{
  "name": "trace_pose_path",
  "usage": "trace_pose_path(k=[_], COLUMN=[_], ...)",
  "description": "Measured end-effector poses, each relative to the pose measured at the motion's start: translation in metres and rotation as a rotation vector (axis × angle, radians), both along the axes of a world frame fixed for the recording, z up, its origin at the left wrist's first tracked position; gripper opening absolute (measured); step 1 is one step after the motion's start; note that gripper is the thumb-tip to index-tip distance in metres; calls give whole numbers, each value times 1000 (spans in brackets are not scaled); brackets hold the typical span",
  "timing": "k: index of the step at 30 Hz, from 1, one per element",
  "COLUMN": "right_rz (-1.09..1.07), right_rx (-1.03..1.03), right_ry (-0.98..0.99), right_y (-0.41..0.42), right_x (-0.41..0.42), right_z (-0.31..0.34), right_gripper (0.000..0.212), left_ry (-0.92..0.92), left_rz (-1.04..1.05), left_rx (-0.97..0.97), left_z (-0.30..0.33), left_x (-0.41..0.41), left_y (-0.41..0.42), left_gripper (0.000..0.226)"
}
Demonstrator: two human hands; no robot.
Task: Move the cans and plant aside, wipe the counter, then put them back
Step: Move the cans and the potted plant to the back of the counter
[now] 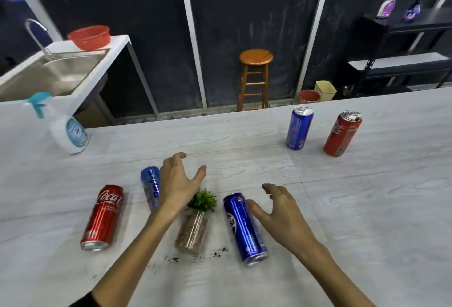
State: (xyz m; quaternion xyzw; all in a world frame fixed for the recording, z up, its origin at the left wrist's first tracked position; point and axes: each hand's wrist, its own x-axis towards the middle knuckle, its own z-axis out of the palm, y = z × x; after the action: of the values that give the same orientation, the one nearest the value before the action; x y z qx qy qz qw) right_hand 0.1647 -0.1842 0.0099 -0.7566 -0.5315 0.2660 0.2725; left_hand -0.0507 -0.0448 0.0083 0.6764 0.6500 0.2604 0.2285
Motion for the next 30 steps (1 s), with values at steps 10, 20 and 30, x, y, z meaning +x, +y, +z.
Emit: trace_pose_path(k=[10,20,30], right_rz=[27,-26,-92], right_rx=[-186,-226,-55], right_ry=[-225,-233,-182], right_y=[0,13,53], right_x=[-55,-52,-7], right_z=[-13,-11,4], right_gripper=[64,48,46], left_ry=[125,54,123], left_rz=[227,160,21], left_rx=[-14,-321,-125], left_z=[-18,-38,-17], left_x=[-72,-83,-44], left_y=[-4,18,62], left_gripper=[80,82,50])
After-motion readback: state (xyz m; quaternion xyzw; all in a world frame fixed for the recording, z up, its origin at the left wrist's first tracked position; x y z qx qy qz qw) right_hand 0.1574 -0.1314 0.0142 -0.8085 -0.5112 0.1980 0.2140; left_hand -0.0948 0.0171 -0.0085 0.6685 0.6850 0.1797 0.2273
